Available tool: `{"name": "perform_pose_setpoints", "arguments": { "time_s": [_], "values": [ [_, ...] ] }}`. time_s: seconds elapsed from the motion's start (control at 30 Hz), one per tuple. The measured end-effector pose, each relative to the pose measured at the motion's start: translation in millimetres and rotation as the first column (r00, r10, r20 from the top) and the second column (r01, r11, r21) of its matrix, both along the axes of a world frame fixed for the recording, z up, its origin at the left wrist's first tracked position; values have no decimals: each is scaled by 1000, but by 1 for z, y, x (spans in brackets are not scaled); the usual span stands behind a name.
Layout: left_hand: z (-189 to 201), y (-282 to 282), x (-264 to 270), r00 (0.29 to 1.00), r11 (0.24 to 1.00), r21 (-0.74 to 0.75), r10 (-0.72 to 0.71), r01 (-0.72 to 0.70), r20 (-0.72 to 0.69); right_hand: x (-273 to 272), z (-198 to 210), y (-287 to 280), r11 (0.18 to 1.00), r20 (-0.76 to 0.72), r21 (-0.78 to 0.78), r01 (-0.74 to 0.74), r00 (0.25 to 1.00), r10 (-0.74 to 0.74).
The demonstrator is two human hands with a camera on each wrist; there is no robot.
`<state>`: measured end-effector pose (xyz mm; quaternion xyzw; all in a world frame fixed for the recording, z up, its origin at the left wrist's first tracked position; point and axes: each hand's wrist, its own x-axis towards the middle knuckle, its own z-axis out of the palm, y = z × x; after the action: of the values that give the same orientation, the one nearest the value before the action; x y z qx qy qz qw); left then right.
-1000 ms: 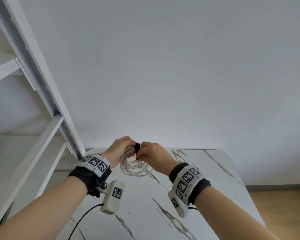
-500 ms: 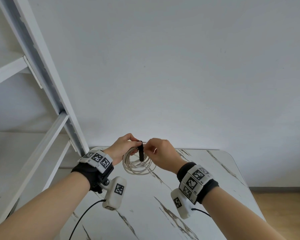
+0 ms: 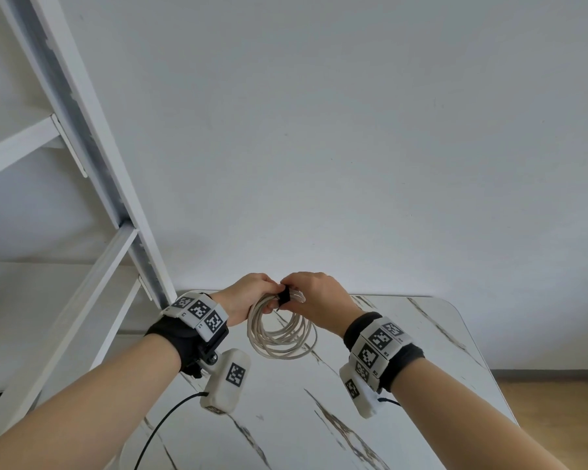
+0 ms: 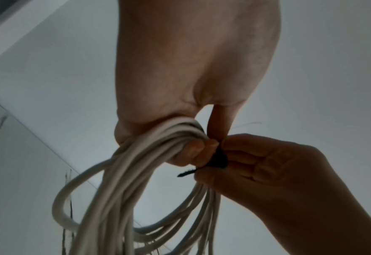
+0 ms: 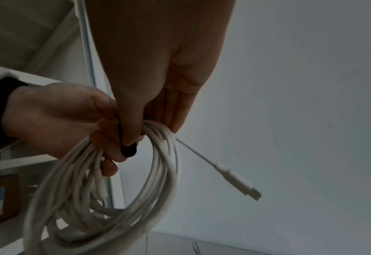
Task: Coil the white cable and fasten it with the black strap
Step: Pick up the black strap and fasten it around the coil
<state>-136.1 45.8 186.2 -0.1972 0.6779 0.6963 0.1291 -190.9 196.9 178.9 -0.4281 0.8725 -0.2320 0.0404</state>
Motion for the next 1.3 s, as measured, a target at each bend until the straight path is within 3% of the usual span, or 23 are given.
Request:
{"name": "perform_pose_setpoints", "arguments": {
  "time_s": [0.17,0.63,0.7,0.8,0.93,1.1,1.2,1.3],
  "values": [
    [3,-1,-1,998,997,-35,-62,63,29,4,-5,-1,990,-113,142,-2,993,18],
    [-1,-3,1,985,989,59,-144,139,96,7,-4,-1,968,-262,249,37,965,31],
    [-2,-2,2,988,991,68,-125,119,92,8,-5,0,951,-238,303,55,971,19],
    [-4,-2,3,989,991,48,-125,122,83,4,-7,3,968,-196,225,108,979,-63],
    [-11,-3,9,972,978,-4,-206,208,116,0,-4,11,944,-200,294,148,976,-91],
    [-17,0,14,922,932,-32,-353,362,161,-2,-7,16,951,-74,255,173,984,-160],
    [-19,1,16,924,937,19,-348,349,158,-2,-11,18,952,35,205,228,970,-240],
    [-23,-1,16,949,955,6,-294,295,118,-7,-14,22,954,245,61,292,923,-298]
  ]
}}
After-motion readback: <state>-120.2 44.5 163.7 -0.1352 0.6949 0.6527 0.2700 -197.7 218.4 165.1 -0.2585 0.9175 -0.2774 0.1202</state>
